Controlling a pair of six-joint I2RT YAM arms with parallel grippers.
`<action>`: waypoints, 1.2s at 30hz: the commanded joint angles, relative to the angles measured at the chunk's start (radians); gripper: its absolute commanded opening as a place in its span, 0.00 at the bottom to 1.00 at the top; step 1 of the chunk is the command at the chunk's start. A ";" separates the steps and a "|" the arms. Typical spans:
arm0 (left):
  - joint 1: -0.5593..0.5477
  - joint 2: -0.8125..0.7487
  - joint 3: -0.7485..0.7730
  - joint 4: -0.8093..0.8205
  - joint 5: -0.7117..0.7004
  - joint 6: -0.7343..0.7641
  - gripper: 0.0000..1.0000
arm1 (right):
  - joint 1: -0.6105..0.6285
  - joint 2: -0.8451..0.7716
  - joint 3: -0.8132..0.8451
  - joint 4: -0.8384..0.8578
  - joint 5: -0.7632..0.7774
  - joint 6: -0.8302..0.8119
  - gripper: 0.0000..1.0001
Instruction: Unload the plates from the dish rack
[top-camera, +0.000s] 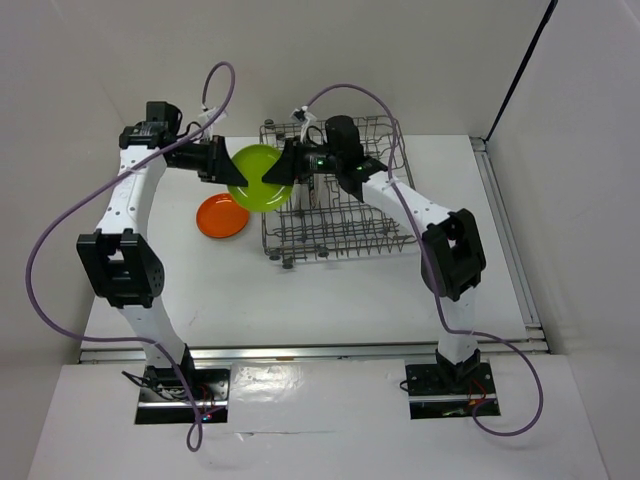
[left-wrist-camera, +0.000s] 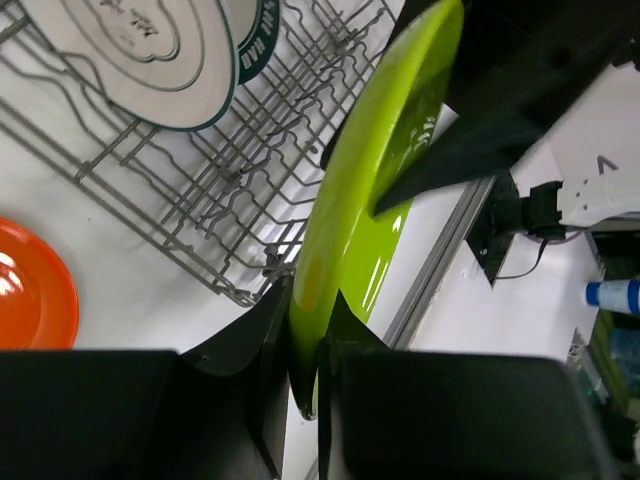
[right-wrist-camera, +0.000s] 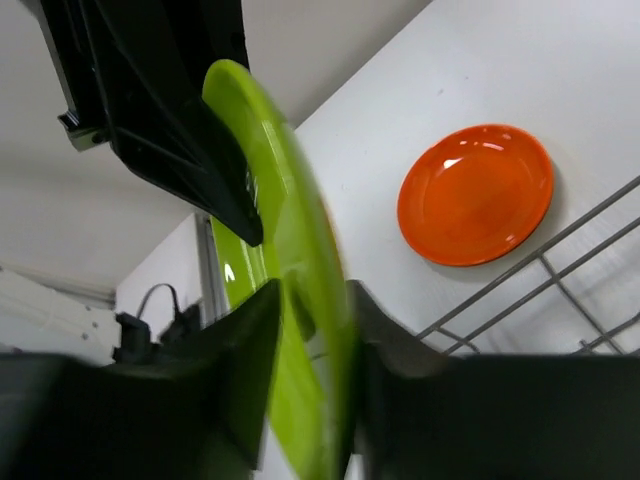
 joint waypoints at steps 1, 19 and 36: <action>0.075 -0.017 0.023 0.035 -0.095 -0.088 0.00 | 0.030 -0.006 0.081 -0.053 0.080 -0.057 0.48; 0.247 0.343 0.066 0.083 -0.325 -0.238 0.00 | 0.030 -0.204 0.019 -0.322 0.675 -0.227 0.76; 0.195 0.409 0.097 -0.038 -0.482 -0.145 0.65 | 0.030 -0.213 0.019 -0.356 0.666 -0.236 0.76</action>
